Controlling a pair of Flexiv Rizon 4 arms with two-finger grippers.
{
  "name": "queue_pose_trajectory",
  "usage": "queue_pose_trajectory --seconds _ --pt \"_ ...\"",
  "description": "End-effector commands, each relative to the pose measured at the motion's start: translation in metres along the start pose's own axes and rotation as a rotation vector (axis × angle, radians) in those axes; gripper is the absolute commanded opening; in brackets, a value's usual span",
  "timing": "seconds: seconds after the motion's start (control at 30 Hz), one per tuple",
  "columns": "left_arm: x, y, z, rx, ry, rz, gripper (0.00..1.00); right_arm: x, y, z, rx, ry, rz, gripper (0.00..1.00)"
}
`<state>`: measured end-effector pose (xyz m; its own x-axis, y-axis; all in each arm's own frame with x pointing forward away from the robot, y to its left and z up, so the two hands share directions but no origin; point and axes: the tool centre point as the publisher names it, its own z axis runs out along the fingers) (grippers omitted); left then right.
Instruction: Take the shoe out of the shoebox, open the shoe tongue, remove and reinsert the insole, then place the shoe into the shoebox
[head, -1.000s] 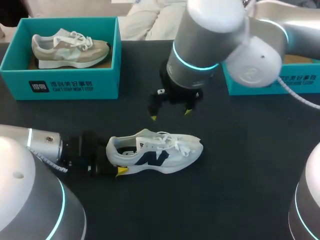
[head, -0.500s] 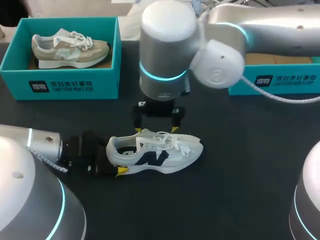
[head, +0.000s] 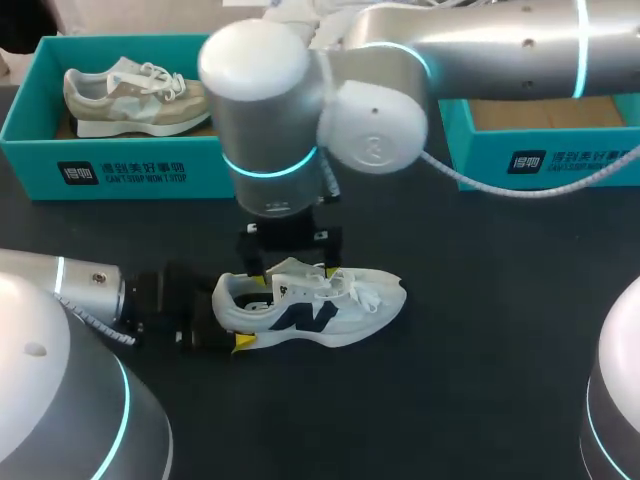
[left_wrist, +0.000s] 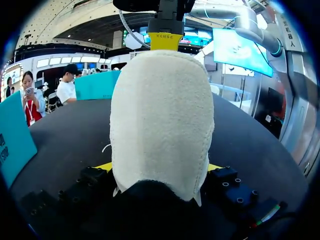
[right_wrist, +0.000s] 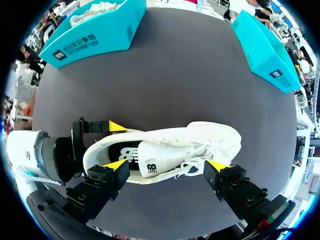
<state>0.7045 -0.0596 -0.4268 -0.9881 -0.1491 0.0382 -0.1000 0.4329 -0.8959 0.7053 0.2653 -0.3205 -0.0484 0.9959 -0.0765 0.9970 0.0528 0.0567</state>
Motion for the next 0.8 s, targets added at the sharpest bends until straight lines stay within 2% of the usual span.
queue_pose_trajectory --seconds 0.03,0.3,0.63,0.8 --pt "-0.001 0.006 0.006 -0.003 0.001 0.0 0.0 0.012 -0.001 0.017 0.011 -0.087 0.001 1.0" --pt "-0.001 0.006 0.006 -0.003 0.001 0.0 0.0 0.013 -0.008 0.036 0.042 -0.145 0.027 1.0" --pt "-0.001 0.006 0.006 -0.003 0.001 0.0 0.0 -0.013 -0.002 0.046 0.081 -0.284 0.045 1.0" --pt "-0.001 0.006 0.006 -0.003 0.001 0.0 0.0 -0.03 -0.002 0.036 0.099 -0.335 0.073 1.0"
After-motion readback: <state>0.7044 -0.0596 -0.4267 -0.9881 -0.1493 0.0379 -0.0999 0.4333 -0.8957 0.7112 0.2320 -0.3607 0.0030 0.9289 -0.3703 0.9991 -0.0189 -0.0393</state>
